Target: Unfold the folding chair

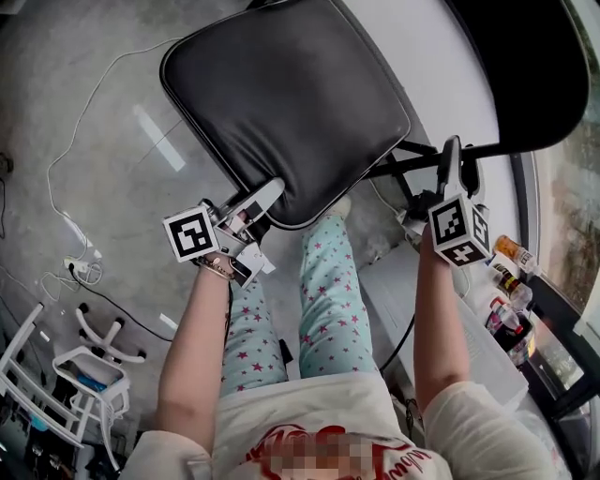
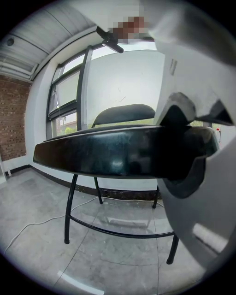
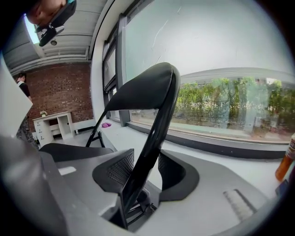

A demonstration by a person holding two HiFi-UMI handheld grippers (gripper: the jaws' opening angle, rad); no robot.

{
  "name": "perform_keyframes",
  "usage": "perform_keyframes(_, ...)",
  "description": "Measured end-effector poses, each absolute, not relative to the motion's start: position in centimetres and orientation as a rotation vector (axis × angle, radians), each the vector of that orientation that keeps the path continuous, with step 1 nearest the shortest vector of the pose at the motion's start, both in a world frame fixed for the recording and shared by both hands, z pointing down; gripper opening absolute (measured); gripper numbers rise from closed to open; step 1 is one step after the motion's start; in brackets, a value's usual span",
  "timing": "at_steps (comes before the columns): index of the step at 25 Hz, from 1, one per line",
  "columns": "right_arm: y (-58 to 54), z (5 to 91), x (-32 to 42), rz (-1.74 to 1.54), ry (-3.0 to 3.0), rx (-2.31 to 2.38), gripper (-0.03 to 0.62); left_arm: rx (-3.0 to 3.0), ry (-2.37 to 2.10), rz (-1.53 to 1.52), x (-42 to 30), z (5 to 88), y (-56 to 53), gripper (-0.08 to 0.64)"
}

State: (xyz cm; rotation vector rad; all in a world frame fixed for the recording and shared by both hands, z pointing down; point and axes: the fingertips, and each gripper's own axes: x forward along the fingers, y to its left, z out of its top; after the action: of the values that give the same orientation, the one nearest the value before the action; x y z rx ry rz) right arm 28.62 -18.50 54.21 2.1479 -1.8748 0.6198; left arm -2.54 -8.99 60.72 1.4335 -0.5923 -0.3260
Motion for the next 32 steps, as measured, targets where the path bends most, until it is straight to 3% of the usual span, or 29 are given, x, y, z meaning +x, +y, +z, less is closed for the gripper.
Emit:
perform_keyframes(7,-16.9,54.8,28.9,0.584,-1.858,2.225,0.166,1.546,-0.526,-0.365,-2.4,62.2,-8.3,0.161)
perform_keyframes(32,-12.1,57.6,15.8,0.659,-1.933,2.028,0.088,1.613,-0.400,-0.521,-12.5,68.1,-2.8,0.166)
